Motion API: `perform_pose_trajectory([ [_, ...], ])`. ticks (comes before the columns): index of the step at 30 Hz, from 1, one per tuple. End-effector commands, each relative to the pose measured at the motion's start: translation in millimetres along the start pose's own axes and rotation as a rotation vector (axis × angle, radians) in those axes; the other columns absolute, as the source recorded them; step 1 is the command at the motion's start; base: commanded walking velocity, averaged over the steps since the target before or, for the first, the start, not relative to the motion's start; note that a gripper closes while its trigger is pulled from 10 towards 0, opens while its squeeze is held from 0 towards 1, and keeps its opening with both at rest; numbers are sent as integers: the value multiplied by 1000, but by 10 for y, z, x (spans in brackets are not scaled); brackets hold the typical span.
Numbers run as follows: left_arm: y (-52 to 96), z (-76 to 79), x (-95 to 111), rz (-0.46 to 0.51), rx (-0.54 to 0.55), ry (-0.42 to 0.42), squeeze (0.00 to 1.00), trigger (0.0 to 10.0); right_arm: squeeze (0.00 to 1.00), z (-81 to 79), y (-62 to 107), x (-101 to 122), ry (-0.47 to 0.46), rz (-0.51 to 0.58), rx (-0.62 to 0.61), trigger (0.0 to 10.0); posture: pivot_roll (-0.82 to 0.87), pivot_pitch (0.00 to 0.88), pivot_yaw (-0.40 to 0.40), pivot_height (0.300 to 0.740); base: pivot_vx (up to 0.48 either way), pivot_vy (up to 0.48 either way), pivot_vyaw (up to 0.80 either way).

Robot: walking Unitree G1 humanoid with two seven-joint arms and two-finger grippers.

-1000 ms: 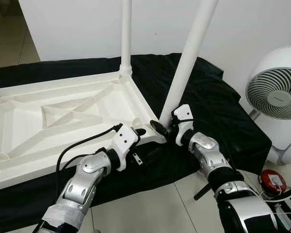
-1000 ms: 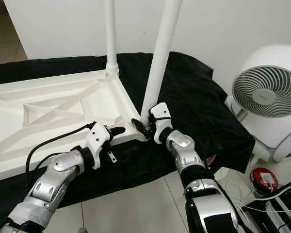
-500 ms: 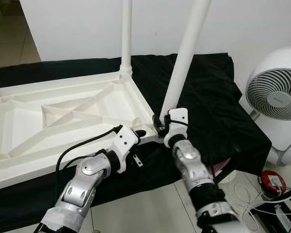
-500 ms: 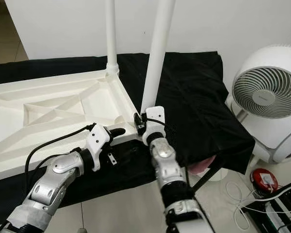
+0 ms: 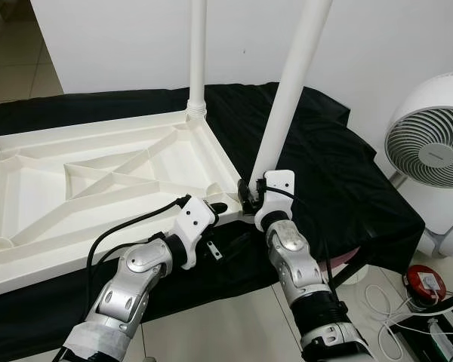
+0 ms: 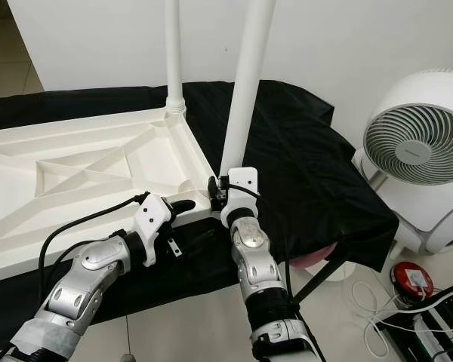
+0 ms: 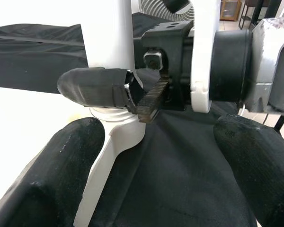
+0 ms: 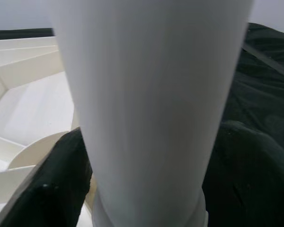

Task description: Building children table

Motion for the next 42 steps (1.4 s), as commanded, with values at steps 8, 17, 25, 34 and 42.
perform_pose_trajectory([
  [8,-11,-8,15,0,-2,1,0,10000,0,170,1,61,72,-76,221,10000,-1,0,-70,740,0,0,0],
  [17,-26,-23,27,2,-9,-2,0,10000,0,75,-9,56,173,-133,450,10000,-4,0,-60,740,0,0,0],
  [25,-61,-22,71,14,-7,-2,0,10000,0,-101,-95,-30,214,-220,629,10000,9,0,-66,740,0,0,0],
  [34,-63,62,65,12,-26,10,0,10000,0,-41,-142,-104,214,-274,621,0,21,0,-76,740,0,0,0],
  [42,-45,46,55,6,-14,13,0,10000,0,21,-118,-158,180,-279,602,275,27,0,-81,740,0,0,0],
])
Point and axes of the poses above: a point about 5 cm out from each wrist's last joint towards the gripper, its own y axis pointing back from the gripper into the wrist, its own x axis along the axis of the wrist's last joint, z = x × y, the point moved 5 cm from there along -y, pointing out of the wrist towards the gripper, and after that the axes turned 15 degrees about -y, right-handed, at the moved point
